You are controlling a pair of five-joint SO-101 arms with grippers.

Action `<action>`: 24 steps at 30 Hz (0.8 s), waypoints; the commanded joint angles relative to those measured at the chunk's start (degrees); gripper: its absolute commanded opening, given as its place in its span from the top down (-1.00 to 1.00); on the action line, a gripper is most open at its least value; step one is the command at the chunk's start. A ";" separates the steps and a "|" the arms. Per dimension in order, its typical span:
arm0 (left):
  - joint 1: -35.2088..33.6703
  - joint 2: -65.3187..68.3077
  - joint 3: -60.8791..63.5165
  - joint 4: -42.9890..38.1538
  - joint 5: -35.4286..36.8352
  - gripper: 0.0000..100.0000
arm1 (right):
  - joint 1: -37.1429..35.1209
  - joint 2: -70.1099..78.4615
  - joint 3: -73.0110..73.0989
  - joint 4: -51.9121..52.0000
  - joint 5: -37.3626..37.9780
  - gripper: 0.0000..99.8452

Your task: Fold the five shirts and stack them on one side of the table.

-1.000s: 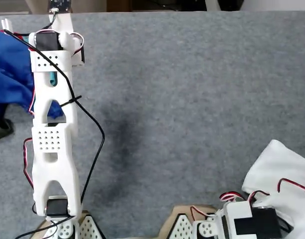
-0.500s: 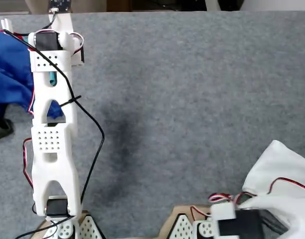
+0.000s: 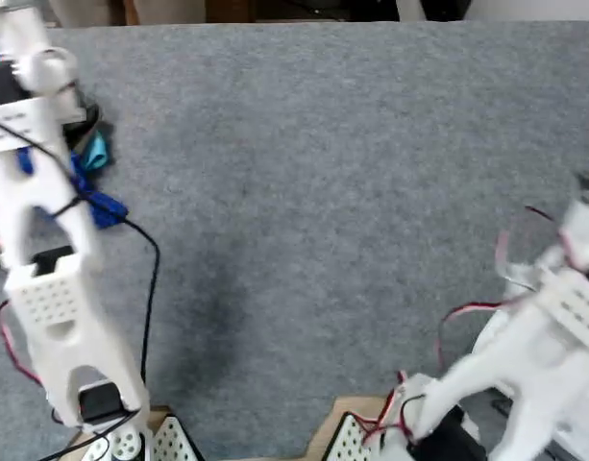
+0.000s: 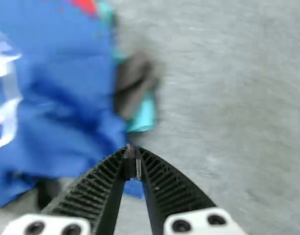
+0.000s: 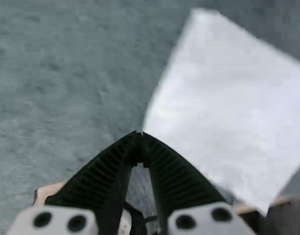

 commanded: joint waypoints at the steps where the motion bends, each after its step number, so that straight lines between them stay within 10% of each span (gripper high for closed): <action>1: -9.23 -6.90 1.49 0.62 -0.70 0.96 | -17.27 -1.54 -4.53 -1.58 -2.73 0.99; 11: -26.37 -1.89 1.93 -12.13 -2.81 0.66 | -33.89 10.68 -7.34 -7.74 -9.05 0.99; 24: -21.89 23.69 1.32 -25.05 -6.33 0.97 | -34.24 15.08 -10.15 -6.68 -10.73 0.99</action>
